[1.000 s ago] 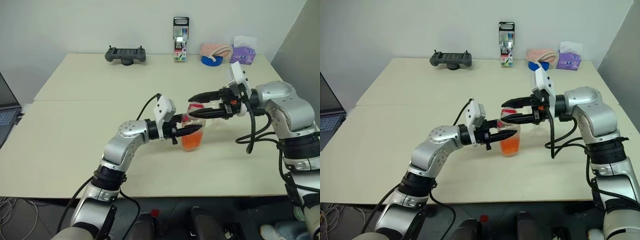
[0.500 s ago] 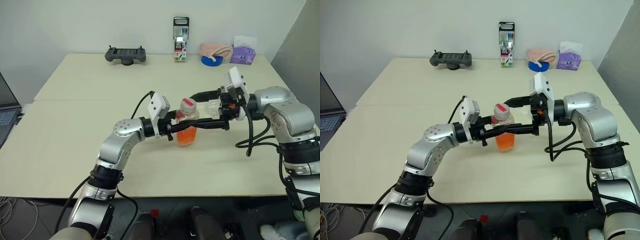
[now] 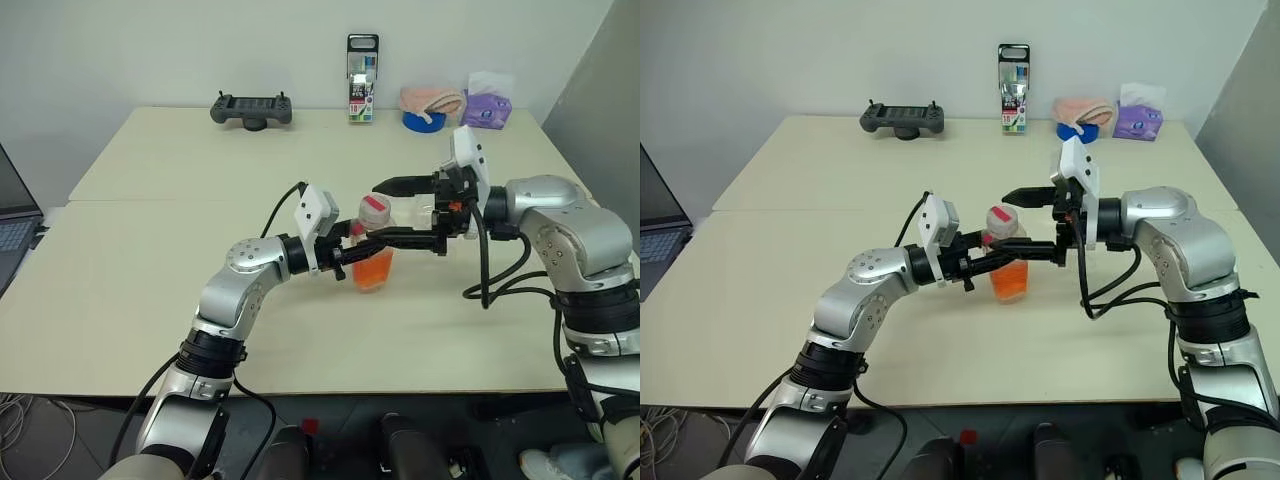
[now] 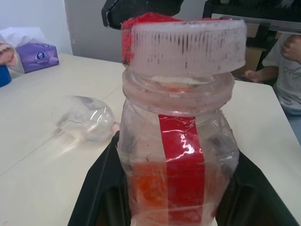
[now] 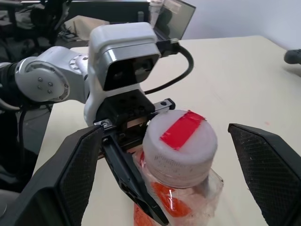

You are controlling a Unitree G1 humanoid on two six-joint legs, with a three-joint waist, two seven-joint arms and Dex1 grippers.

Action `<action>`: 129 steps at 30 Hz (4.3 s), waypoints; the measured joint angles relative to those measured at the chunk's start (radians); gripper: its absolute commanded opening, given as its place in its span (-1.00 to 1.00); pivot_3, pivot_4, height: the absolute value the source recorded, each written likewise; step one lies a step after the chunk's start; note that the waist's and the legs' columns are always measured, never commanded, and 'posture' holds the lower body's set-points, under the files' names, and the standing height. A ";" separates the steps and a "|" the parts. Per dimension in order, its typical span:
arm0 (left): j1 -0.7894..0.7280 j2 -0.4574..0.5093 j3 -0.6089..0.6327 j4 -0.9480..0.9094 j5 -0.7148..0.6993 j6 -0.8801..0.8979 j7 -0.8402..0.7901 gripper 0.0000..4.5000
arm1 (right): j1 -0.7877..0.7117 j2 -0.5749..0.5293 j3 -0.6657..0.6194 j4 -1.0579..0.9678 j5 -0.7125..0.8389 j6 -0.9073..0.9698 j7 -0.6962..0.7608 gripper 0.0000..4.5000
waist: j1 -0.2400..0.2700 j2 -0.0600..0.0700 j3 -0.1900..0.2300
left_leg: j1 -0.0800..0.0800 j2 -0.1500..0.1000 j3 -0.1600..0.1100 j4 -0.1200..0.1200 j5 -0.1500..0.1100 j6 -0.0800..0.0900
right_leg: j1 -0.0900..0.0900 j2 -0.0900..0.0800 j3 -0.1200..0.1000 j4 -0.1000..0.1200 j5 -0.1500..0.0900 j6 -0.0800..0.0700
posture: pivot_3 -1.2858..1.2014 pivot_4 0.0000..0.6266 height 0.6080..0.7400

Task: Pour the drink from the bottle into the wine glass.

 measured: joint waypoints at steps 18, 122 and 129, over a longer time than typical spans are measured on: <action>0.000 0.004 0.000 0.023 0.005 -0.023 -0.001 -0.25 | 0.085 0.054 -0.048 -0.223 0.106 0.195 -0.283 1.00 | -0.001 0.000 0.000 | 0.000 0.000 0.000 0.000 0.000 0.000 | 0.000 0.000 0.000 0.000 0.000 0.000 | 0.03 -0.52 1.00; 0.000 0.007 0.001 0.049 0.031 -0.042 0.012 -0.25 | 0.004 0.060 0.014 0.058 -0.019 0.001 -0.053 1.00 | -0.002 0.000 0.000 | 0.000 0.000 0.000 0.000 0.000 0.000 | 0.000 0.001 0.000 0.000 0.002 -0.003 | 0.03 -0.52 1.00; 0.000 0.006 0.001 0.049 0.031 -0.042 0.012 -0.25 | 0.007 0.074 -0.001 0.036 0.025 0.056 -0.075 1.00 | -0.002 0.000 0.000 | 0.000 0.000 0.000 0.000 0.000 0.000 | 0.000 0.000 0.000 0.000 0.000 0.000 | 0.03 -0.52 1.00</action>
